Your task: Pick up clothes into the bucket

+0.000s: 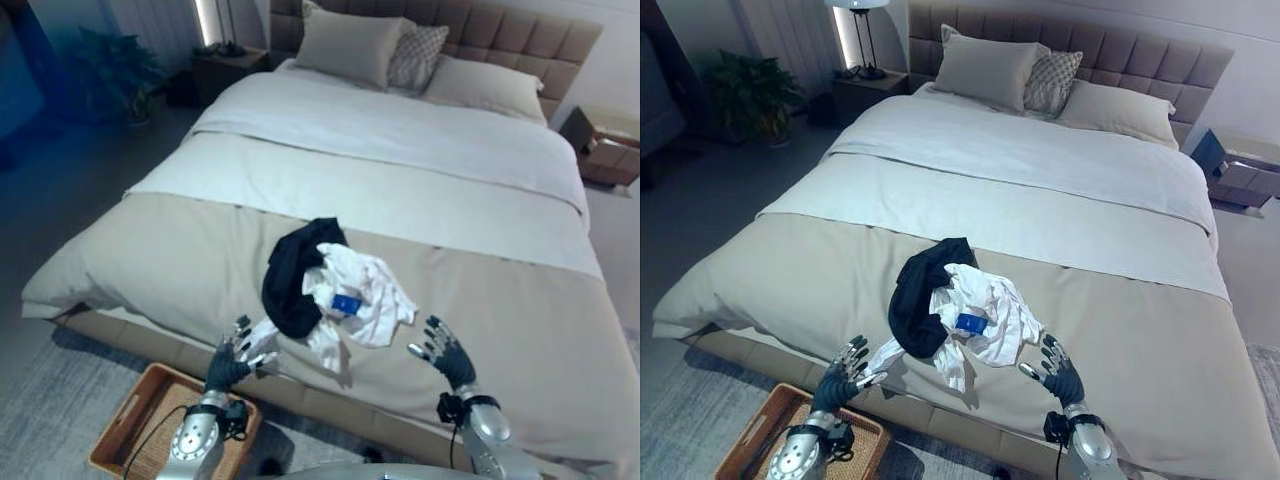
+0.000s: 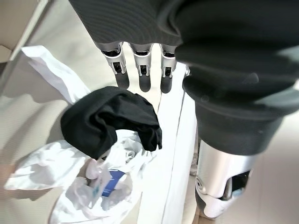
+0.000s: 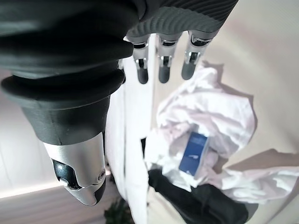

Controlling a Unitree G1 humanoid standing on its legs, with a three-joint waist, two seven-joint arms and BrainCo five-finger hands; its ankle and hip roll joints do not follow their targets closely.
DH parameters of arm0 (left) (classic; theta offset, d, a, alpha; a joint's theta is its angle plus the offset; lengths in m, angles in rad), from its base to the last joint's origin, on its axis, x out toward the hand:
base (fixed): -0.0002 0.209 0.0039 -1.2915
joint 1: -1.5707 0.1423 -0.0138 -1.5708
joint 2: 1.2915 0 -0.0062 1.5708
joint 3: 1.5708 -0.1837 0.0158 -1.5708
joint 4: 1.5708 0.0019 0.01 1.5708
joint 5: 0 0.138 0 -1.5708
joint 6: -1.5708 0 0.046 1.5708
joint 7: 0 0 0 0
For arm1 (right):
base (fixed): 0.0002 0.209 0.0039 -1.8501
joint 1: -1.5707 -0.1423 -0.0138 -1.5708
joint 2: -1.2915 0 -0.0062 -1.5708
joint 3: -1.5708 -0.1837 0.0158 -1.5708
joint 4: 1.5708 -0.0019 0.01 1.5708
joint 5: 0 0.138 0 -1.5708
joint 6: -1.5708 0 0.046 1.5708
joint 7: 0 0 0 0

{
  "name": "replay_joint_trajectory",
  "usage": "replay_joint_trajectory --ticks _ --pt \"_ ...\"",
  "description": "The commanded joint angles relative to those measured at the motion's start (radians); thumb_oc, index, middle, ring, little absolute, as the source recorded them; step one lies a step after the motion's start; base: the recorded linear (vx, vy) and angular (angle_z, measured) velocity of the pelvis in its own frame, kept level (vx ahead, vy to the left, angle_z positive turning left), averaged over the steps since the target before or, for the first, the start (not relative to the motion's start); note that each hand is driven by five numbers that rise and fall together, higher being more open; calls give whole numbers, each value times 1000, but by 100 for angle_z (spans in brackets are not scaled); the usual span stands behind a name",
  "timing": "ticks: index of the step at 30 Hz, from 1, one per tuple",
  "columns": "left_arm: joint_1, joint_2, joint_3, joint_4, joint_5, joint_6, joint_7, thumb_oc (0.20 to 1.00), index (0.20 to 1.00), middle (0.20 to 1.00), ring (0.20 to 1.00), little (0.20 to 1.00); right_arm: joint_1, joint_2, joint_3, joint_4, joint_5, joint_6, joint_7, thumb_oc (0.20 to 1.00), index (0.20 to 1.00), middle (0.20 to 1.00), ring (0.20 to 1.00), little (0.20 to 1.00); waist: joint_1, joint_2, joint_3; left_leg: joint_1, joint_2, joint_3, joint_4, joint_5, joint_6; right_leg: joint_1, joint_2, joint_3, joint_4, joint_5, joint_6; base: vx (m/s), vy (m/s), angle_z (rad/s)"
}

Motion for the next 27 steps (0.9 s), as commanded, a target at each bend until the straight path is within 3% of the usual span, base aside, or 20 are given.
replay_joint_trajectory --ticks 1,3,6,11,12,14,15,17,20,23,24,27 --pt "-50 40 53 -67 -39 -64 -9 1000 1000 1000 1000 1000 -85 -19 -1 -75 -26 -57 -11 1000 1000 1000 1000 1000 12 -27 69 -57 21 21 89 -41 -5 -34 -120 -61 109 8 77 -41 45 -2" --pt "-60 48 51 -68 -37 -68 -3 1000 1000 1000 1000 1000 -104 -22 9 -80 -29 -62 -11 1000 1000 1000 1000 1000 16 -25 87 -74 11 21 121 -57 13 -83 -133 -39 188 1 83 -48 46 -8" --pt "-83 60 49 -73 -39 -76 3 1000 1000 1000 1000 1000 -148 -29 33 -83 -46 -66 -17 1000 1000 1000 1000 1000 28 -32 116 -106 26 43 164 -64 11 -147 -129 -45 223 8 81 -119 -30 -23" --pt "-88 63 52 -87 -81 -71 -14 1000 1000 1000 1000 1000 -136 -42 31 -104 -30 -69 -17 1000 1000 1000 1000 1000 34 -46 132 -210 90 -12 334 -39 -41 -97 -84 -65 155 -11 33 -31 -198 -6" --pt "-94 63 42 -96 -93 -71 -19 1000 1000 1000 1000 1000 -128 -66 24 -112 -32 -73 -21 1000 1000 1000 1000 1000 37 -38 167 -269 98 -62 381 8 -63 -64 -70 -99 122 -13 25 -25 -56 19" --pt "-102 58 31 -87 -84 -73 -5 1000 1000 1000 1000 1000 -143 -81 11 -107 -42 -78 -52 1000 1000 1000 1000 1000 44 -25 171 -306 92 -85 277 35 -68 -59 -74 -124 81 -8 37 -16 52 33" --pt "-111 54 25 -82 -82 -76 7 1000 1000 1000 1000 1000 -164 -83 5 -96 -44 -79 -68 1000 1000 1000 1000 1000 49 -28 169 -352 65 -113 263 38 -72 -76 -82 -123 75 1 45 -25 126 54" --pt "-110 49 32 -79 -87 -74 5 1000 1000 1000 1000 1000 -173 -77 -1 -98 -48 -75 -70 1000 1000 1000 1000 1000 40 -22 156 -338 62 -97 244 21 -62 -97 -88 -116 85 -2 48 -30 137 23" --pt "-144 76 6 -77 -46 -95 19 1000 1000 1000 1000 1000 -282 -75 7 -73 -121 -71 -129 1000 1000 1000 1000 1000 48 -3 192 -366 23 -19 242 -12 -1 -277 -160 -52 268 -12 75 -105 279 -44" --pt "-171 91 -9 -74 -37 -109 37 1000 1000 1000 1000 1000 -361 -85 28 -67 -154 -75 -166 1000 1000 1000 1000 1000 59 -1 230 -399 12 15 261 -19 9 -363 -185 -40 293 19 74 -182 110 -56" --pt "-206 101 -17 -79 -48 -124 60 1000 1000 1000 1000 1000 -462 -91 47 -30 -173 -72 -211 1000 1000 1000 1000 1000 58 0 260 -439 17 33 268 -8 5 -420 -182 -25 250 73 74 -125 -62 -51" --pt "-217 96 -4 -88 -69 -127 73 1000 1000 1000 1000 1000 -497 -104 43 -45 -178 -73 -234 1000 1000 1000 1000 1000 61 0 259 -488 20 26 288 -11 4 -436 -181 -30 214 89 71 -53 -65 -37"
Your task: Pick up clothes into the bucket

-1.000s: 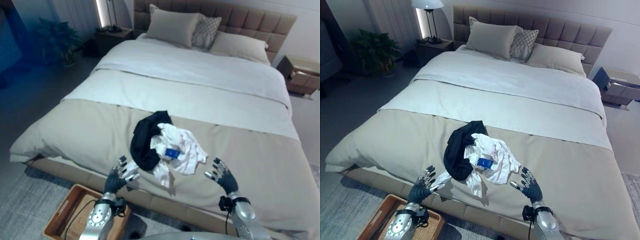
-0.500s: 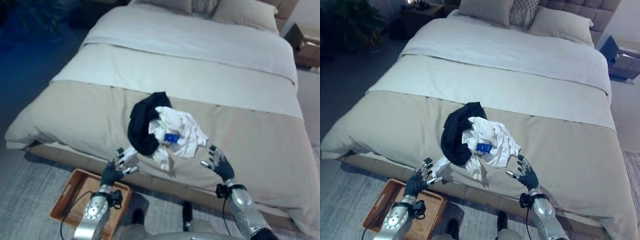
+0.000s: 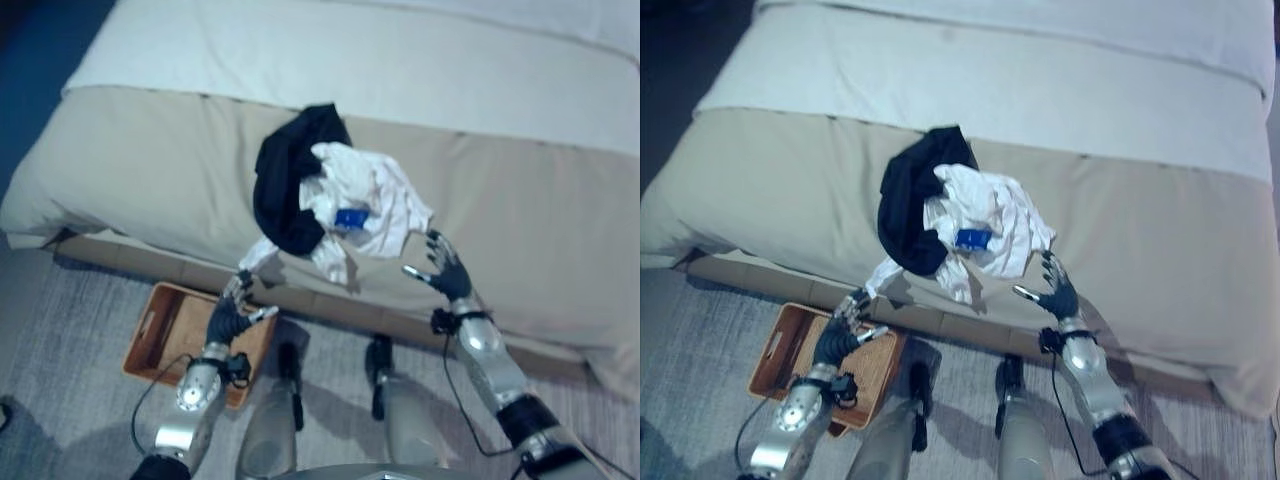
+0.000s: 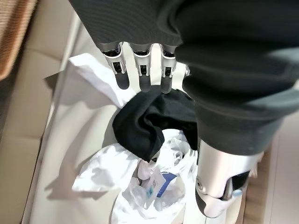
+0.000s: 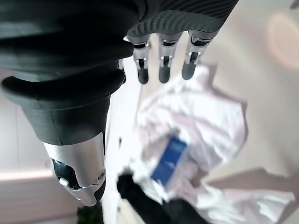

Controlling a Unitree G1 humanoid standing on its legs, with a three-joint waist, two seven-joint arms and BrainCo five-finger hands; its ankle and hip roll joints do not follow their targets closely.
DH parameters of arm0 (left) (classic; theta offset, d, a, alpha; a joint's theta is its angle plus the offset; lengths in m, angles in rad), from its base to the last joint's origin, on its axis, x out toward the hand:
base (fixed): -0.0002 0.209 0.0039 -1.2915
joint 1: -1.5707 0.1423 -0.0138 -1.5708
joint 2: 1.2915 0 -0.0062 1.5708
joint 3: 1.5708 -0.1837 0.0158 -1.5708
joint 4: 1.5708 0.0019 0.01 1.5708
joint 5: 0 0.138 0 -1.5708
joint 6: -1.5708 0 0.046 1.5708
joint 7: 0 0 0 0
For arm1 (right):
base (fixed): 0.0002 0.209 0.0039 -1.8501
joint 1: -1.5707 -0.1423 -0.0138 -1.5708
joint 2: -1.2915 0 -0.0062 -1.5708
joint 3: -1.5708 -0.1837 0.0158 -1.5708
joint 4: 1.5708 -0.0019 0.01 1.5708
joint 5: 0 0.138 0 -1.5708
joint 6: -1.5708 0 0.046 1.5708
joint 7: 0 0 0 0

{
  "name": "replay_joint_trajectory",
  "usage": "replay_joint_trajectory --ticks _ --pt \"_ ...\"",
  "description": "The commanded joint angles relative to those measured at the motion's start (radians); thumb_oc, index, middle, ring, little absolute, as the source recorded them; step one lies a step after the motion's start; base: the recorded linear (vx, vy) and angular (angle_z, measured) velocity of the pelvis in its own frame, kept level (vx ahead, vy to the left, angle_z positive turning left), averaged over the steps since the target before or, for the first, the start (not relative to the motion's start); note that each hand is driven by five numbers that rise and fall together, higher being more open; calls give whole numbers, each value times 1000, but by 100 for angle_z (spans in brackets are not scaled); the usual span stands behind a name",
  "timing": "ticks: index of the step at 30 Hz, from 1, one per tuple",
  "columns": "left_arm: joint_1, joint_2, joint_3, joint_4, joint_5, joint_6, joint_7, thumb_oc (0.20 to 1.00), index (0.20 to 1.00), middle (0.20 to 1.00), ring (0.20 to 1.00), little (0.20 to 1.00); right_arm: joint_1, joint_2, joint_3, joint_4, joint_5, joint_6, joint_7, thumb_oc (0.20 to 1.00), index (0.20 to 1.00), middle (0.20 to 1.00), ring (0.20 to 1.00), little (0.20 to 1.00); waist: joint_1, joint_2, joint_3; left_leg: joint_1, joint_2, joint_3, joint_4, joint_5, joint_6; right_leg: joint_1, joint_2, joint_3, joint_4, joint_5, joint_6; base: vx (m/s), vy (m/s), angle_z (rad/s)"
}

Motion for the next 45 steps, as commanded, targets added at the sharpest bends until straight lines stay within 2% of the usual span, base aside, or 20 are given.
replay_joint_trajectory --ticks 1,10,15,20,22,23,26,32,41,45 --pt "49 8 4 -81 -6 -68 44 1000 1000 1000 1000 1000 -39 -33 -15 -62 -34 -57 -72 1000 1000 1000 1000 1000 4 -32 -45 -95 37 -74 57 0 -13 -15 -64 -30 -16 65 73 0 -53 -4" --pt "23 -17 -20 -112 -25 -61 58 1000 1000 1000 1000 1000 -183 -94 -48 -37 -99 -41 -159 1000 1000 1000 1000 1000 5 5 -45 -230 52 -115 86 5 -40 -130 -74 -67 40 38 73 19 -72 4" --pt "-17 -5 -55 -115 -19 -61 72 1000 1000 1000 1000 1000 -364 -162 -39 74 -137 -26 -227 1000 1000 1000 1000 1000 18 29 -50 -314 55 -117 91 16 -53 -221 -78 -81 71 34 73 33 -28 11" --pt "-33 3 -69 -116 -10 -61 88 1000 1000 1000 1000 1000 -493 -211 -22 178 -169 -6 -281 1000 1000 1000 1000 1000 28 39 -47 -369 54 -119 113 11 -55 -277 -84 -83 103 29 72 35 -4 9" --pt "-37 6 -77 -118 -7 -62 97 1000 1000 1000 1000 1000 -574 -240 1 242 -221 19 -322 1000 1000 1000 1000 1000 35 43 -44 -393 53 -117 125 8 -53 -300 -86 -86 119 26 72 23 5 5" --pt "-46 5 -85 -114 -2 -63 109 1000 1000 1000 1000 1000 -647 -275 47 309 -298 51 -353 1000 1000 1000 1000 1000 41 45 -42 -417 53 -119 140 4 -52 -323 -90 -86 134 24 72 26 8 4" --pt "-60 2 -97 -116 7 -62 121 1000 1000 1000 1000 1000 -724 -298 99 374 -357 80 -372 1000 1000 1000 1000 1000 45 46 -39 -442 52 -125 156 1 -51 -343 -94 -92 155 19 72 23 -11 5" --pt "-75 9 -115 -120 11 -64 129 1000 1000 1000 1000 1000 -843 -316 209 512 -424 118 -360 1000 1000 1000 1000 1000 59 44 -42 -469 47 -140 184 -11 -46 -358 -105 -103 187 6 73 30 -8 8" --pt "-88 22 -117 -128 4 -69 131 1000 1000 1000 1000 1000 -969 -306 311 697 -465 146 -349 1000 1000 1000 1000 1000 86 46 -50 -483 32 -155 191 -8 -48 -359 -117 -124 207 -2 76 15 -2 7" --pt "-95 33 -112 -153 -5 -70 122 1000 1000 1000 1000 1000 -1023 -314 361 791 -472 162 -299 1000 1000 1000 1000 1000 114 46 -51 -491 22 -167 198 -6 -50 -353 -132 -142 226 -8 81 -4 -2 6"
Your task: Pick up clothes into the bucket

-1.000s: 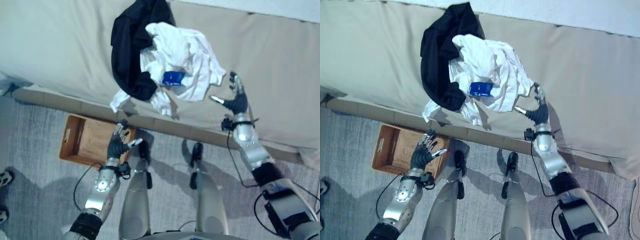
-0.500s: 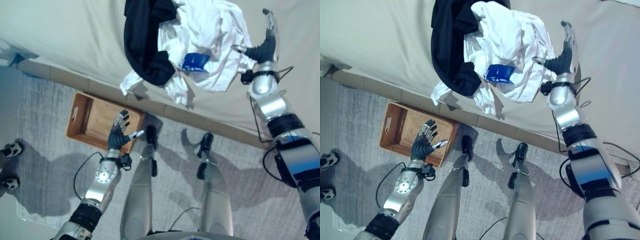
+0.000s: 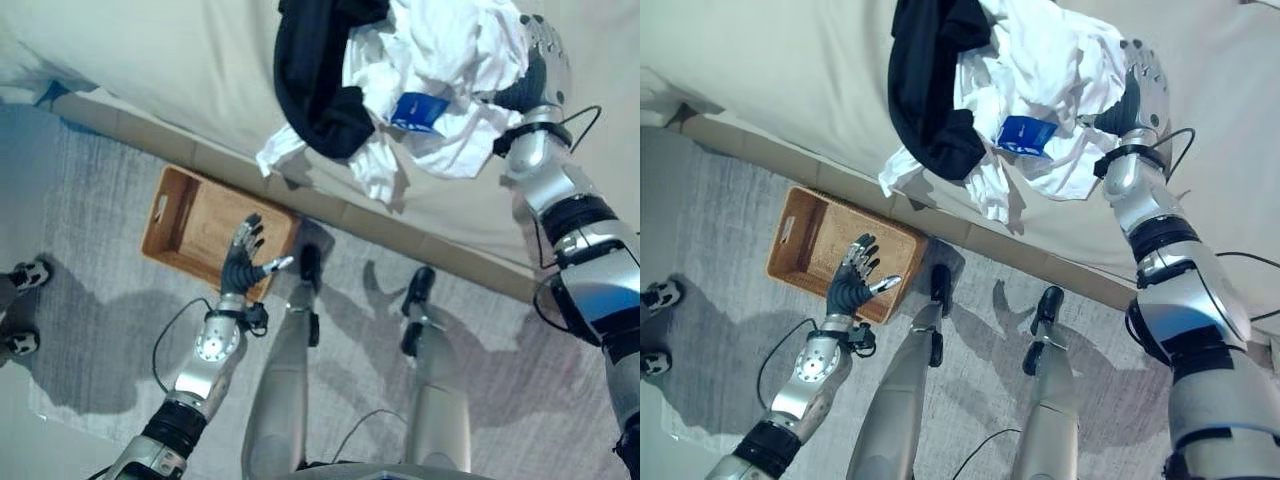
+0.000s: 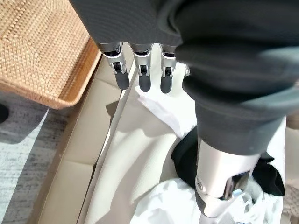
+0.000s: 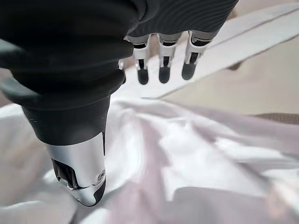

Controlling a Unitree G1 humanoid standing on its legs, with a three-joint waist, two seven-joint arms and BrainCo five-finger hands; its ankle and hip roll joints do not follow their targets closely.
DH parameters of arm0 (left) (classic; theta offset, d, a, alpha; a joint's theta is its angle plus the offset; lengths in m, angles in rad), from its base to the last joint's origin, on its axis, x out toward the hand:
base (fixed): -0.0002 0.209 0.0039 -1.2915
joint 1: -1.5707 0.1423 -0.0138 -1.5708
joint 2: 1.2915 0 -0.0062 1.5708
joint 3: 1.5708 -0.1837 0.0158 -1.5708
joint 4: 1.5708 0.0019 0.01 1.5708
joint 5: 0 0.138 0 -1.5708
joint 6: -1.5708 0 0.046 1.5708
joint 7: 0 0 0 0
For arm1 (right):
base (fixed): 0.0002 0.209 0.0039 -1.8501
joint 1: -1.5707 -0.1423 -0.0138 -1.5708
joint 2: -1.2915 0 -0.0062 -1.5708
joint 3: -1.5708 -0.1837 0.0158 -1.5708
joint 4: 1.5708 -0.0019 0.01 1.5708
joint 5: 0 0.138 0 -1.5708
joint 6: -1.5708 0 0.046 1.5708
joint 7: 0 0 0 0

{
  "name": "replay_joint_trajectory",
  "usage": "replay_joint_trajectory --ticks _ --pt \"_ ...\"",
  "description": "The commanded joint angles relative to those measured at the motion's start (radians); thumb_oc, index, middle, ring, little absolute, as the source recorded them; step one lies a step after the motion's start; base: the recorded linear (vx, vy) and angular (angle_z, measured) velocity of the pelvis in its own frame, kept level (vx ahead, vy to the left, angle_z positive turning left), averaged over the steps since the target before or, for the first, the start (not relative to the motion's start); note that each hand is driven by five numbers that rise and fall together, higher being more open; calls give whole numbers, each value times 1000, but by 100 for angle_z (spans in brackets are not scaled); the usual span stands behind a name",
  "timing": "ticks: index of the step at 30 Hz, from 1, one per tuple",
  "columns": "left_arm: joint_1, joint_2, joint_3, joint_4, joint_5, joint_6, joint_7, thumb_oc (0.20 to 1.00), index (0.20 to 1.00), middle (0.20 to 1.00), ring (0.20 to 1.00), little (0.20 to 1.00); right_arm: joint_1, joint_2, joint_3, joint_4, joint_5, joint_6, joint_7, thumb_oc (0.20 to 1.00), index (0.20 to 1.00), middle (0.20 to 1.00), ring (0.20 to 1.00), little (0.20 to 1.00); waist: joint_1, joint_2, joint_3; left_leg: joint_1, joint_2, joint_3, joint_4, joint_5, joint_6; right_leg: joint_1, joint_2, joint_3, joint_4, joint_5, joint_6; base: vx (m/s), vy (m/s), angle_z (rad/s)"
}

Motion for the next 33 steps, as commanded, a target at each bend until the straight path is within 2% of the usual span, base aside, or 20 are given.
replay_joint_trajectory --ticks 1,3,4,9,24,25,26,27,33 --pt "43 39 -14 -102 -1 -54 -3 1000 1000 1000 1000 1000 -49 -42 79 26 -24 4 19 1000 1000 1000 1000 1000 1 10 -77 -23 37 -37 54 -58 -41 47 -67 -42 -25 58 75 -7 2 10" --pt "46 41 -12 -116 -6 -54 -9 1000 1000 1000 1000 1000 -60 -50 96 57 -33 10 36 1000 1000 1000 1000 1000 13 13 -73 -25 33 -40 58 -59 -43 49 -72 -49 -16 53 76 26 -11 16" --pt "48 45 -10 -121 -7 -54 -12 1000 1000 1000 1000 1000 -67 -53 102 70 -31 11 47 1000 1000 1000 1000 1000 21 13 -75 -16 36 -46 65 -89 -49 56 -71 -47 0 24 87 60 -28 17" --pt "48 55 -2 -169 -27 -55 -30 1000 1000 1000 1000 1000 -100 -86 121 115 -40 21 68 1000 1000 1000 1000 1000 53 27 -54 -43 19 -64 74 -83 -54 48 -93 -72 41 6 93 9 -8 17" --pt "51 61 22 -202 -32 -56 -24 1000 1000 1000 1000 1000 -135 -134 163 144 -58 36 93 1000 1000 1000 1000 1000 96 46 -16 -140 -12 -99 80 -53 -55 -43 -127 -92 126 -38 89 12 -5 11" --pt "50 59 23 -203 -32 -56 -24 1000 1000 1000 1000 1000 -134 -133 160 146 -56 36 94 903 903 903 903 903 96 47 -14 -143 -13 -101 80 -52 -55 -46 -127 -91 128 -39 88 9 1 8" --pt "50 59 23 -203 -32 -56 -24 1000 1000 1000 1000 1000 -134 -133 160 146 -56 36 94 683 683 683 683 683 96 46 -14 -144 -13 -101 81 -52 -55 -47 -127 -91 129 -39 88 0 2 6" --pt "46 56 28 -205 -34 -59 -22 1000 1000 1000 1000 1000 -132 -128 150 135 -39 29 95 200 200 200 200 200 97 46 -11 -154 -14 -101 81 -48 -55 -54 -126 -91 133 -39 88 1 4 4" --pt "40 46 29 -195 -41 -61 -26 1000 1000 1000 1000 1000 -111 -114 136 109 -24 18 94 200 200 200 200 200 100 46 -17 -158 -17 -105 89 -47 -53 -64 -130 -91 145 -44 85 0 0 0"
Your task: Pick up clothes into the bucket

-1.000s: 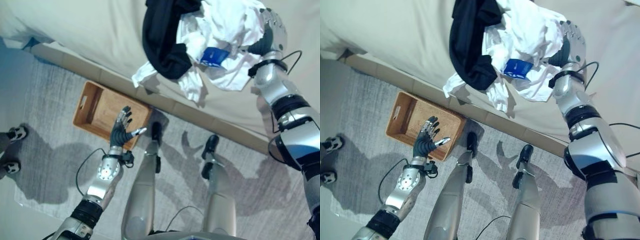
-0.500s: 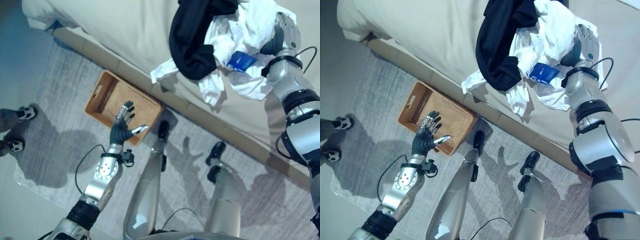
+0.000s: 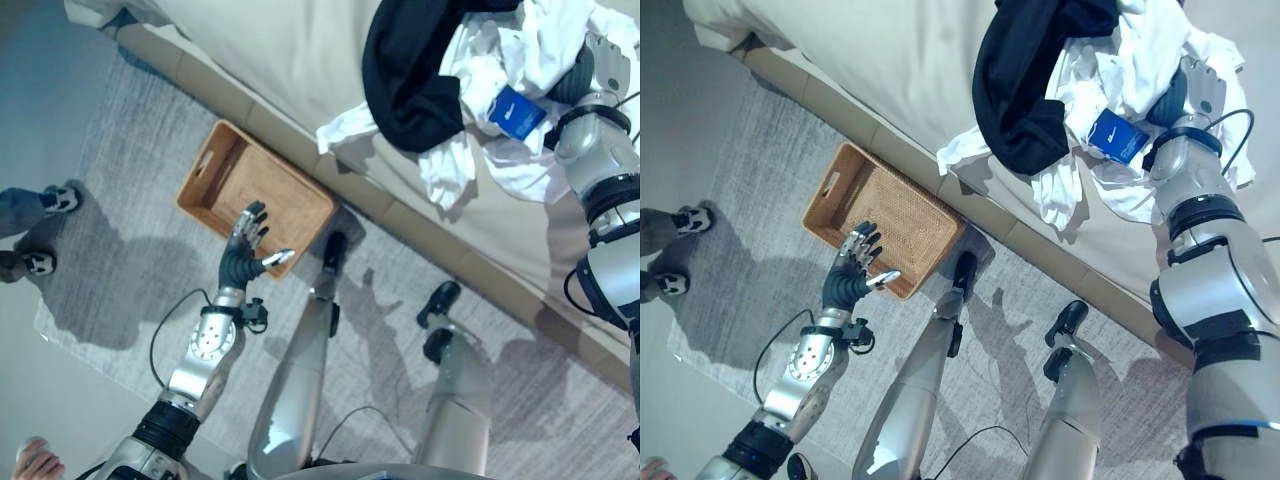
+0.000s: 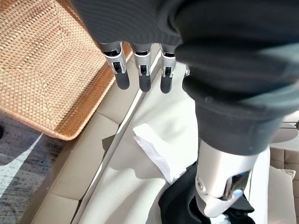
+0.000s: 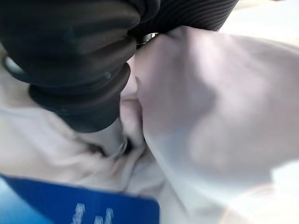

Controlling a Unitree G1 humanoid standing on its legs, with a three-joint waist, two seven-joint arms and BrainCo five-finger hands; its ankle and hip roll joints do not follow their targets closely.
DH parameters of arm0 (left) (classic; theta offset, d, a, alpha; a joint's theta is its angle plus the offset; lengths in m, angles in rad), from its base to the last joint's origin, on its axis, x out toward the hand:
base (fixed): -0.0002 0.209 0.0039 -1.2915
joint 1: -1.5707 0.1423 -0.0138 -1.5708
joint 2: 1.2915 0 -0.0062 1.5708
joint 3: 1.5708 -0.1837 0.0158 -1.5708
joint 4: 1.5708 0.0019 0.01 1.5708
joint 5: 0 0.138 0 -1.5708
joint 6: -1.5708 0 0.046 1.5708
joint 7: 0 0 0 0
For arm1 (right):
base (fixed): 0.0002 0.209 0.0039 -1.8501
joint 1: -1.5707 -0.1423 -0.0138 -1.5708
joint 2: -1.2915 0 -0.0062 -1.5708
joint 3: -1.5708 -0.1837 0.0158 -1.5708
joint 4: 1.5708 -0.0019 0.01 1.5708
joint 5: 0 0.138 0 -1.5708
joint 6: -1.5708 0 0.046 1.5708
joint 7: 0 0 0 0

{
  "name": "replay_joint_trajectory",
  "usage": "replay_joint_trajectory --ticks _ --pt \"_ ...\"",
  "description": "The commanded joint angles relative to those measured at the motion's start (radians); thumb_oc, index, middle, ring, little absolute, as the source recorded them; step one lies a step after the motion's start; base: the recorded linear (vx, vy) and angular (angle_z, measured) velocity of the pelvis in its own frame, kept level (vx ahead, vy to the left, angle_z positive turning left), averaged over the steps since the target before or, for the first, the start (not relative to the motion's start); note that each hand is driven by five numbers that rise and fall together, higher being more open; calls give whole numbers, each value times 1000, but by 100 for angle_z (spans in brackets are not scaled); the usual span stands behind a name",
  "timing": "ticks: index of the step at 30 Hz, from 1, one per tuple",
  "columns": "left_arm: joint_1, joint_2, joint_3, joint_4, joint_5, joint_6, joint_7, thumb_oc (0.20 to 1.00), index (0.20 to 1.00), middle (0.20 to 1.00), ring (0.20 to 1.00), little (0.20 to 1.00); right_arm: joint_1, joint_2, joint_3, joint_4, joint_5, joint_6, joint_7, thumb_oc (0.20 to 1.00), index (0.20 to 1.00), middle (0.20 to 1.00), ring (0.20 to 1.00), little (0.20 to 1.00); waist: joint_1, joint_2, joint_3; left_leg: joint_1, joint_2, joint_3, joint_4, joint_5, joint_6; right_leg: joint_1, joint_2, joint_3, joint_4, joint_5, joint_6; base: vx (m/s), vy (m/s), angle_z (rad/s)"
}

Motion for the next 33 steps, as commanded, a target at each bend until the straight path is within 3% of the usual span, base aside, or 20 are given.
replay_joint_trajectory --ticks 1,16,20,21,22,23,25,33 --pt "22 11 34 -87 -8 -52 -1 1000 1000 1000 1000 1000 -23 -27 58 -46 7 -25 0 200 200 200 200 200 18 32 -12 -45 48 0 34 -51 -32 11 -49 -4 -3 45 78 0 0 0" --pt "20 14 43 -23 -16 -41 -3 1000 1000 1000 1000 1000 128 18 -72 -257 129 -76 -12 200 200 200 200 200 -23 -13 -31 57 72 19 107 -106 -27 132 -33 -11 -12 52 72 -10 -4 -3" --pt "34 21 52 13 -12 -34 -13 1000 1000 1000 1000 1000 190 15 -105 -337 140 -86 -2 200 200 200 200 200 -42 -35 -42 159 86 29 79 -110 -31 247 -19 -25 -75 68 74 -14 -17 -8" --pt "35 22 52 20 -13 -33 -16 1000 1000 1000 1000 1000 205 14 -119 -362 151 -91 1 200 200 200 200 200 -48 -41 -40 174 85 32 57 -74 -26 271 -19 -37 -107 104 64 10 -24 -5" --pt "36 22 52 21 -13 -33 -15 1000 1000 1000 1000 1000 208 15 -119 -363 150 -91 1 200 200 200 200 200 -47 -42 -42 189 90 29 61 -104 -32 282 -14 -30 -98 78 75 -44 0 -6" --pt "42 23 61 41 -14 -30 -19 1000 1000 1000 1000 1000 243 11 -148 -414 177 -102 11 200 200 200 200 200 -56 -53 -45 229 94 35 27 -70 -28 329 -12 -46 -145 116 68 46 -27 -6" --pt "48 23 66 50 -12 -27 -23 1000 1000 1000 1000 1000 263 10 -163 -449 193 -110 18 200 200 200 200 200 -61 -62 -44 258 96 35 14 -68 -30 361 -10 -53 -164 122 70 14 -14 -12" --pt "91 15 97 100 1 0 -56 1000 1000 1000 1000 1000 482 -9 -320 -717 379 -185 91 200 200 200 200 200 -104 -106 -77 457 121 60 -86 -57 -39 573 18 -77 -309 161 85 64 -20 -10"
